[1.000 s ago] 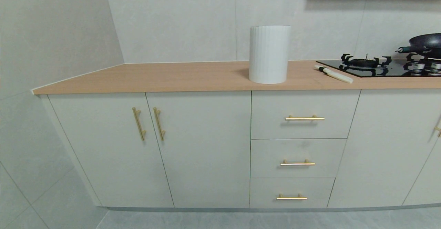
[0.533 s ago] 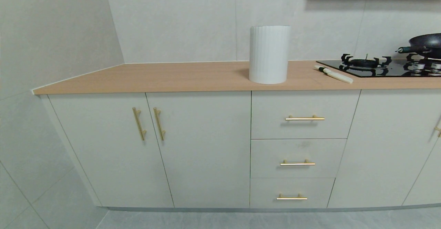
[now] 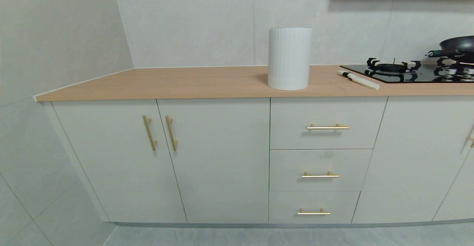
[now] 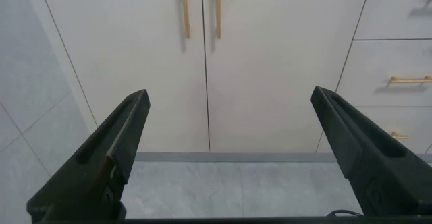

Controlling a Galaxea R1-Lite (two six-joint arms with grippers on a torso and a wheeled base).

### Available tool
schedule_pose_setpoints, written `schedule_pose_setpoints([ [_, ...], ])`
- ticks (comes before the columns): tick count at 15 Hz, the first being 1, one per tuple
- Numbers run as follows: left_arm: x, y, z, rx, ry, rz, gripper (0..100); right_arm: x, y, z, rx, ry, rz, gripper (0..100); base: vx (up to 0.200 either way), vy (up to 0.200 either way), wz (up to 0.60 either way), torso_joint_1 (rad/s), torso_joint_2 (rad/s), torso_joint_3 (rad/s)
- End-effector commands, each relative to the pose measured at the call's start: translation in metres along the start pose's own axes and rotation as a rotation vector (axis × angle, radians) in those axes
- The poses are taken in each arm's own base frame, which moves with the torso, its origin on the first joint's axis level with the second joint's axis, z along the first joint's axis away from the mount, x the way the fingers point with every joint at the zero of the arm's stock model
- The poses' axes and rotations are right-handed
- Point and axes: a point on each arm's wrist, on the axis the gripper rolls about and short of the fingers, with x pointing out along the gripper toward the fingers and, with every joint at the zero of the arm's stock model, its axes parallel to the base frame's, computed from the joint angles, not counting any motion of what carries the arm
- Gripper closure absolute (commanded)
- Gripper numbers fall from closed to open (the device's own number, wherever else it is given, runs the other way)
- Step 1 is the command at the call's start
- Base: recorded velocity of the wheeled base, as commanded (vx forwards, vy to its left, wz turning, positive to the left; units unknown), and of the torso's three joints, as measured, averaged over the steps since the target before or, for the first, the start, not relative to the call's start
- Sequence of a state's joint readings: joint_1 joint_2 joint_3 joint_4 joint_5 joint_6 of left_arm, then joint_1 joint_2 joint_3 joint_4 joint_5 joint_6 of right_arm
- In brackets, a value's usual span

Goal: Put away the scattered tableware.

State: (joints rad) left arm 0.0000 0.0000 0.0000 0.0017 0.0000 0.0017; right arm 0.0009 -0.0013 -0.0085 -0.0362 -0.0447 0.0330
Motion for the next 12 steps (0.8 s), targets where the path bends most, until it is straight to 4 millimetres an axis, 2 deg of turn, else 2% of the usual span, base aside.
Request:
schedule_pose_setpoints([
  [1, 0.0, 0.0, 0.0, 0.0, 0.0, 0.0, 0, 0.0005, 0.0, -0.0014, 0.001, 0.006, 0.004, 0, 0.0, 0.0, 0.0, 0.0, 0.0, 0.0],
  [12, 0.0, 0.0, 0.0, 0.0, 0.0, 0.0, 0, 0.0005, 0.0006, -0.0055, -0.039, 0.043, 0.032, 0, 0.0, 0.0, 0.0, 0.0, 0.0, 0.0],
])
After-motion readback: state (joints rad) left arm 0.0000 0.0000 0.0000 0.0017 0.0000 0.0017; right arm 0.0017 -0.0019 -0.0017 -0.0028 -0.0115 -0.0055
